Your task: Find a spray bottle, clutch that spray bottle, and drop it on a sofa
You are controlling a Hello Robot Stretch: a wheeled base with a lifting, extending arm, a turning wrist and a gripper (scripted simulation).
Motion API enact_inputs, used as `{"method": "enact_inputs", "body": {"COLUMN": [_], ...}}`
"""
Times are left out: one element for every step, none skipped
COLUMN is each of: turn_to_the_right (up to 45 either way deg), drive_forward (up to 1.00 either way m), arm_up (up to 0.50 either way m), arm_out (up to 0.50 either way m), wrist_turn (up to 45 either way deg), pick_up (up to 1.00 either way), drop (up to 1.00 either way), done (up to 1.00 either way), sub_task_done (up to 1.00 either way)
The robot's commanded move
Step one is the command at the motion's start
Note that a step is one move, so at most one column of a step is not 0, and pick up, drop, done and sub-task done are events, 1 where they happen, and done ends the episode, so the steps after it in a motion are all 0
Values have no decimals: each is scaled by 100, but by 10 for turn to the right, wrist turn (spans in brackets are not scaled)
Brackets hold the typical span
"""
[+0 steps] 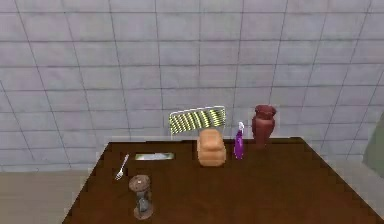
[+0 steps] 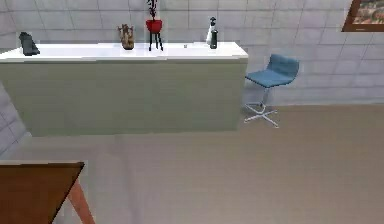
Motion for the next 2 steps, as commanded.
{"method": "enact_inputs", "body": {"turn_to_the_right": [-450, -270], "drive_forward": [0, 0], "arm_up": [0, 0], "arm_out": [0, 0], "wrist_turn": [0, 0], "pick_up": [0, 0], "drop": [0, 0], "done": [0, 0], "sub_task_done": [0, 0]}}
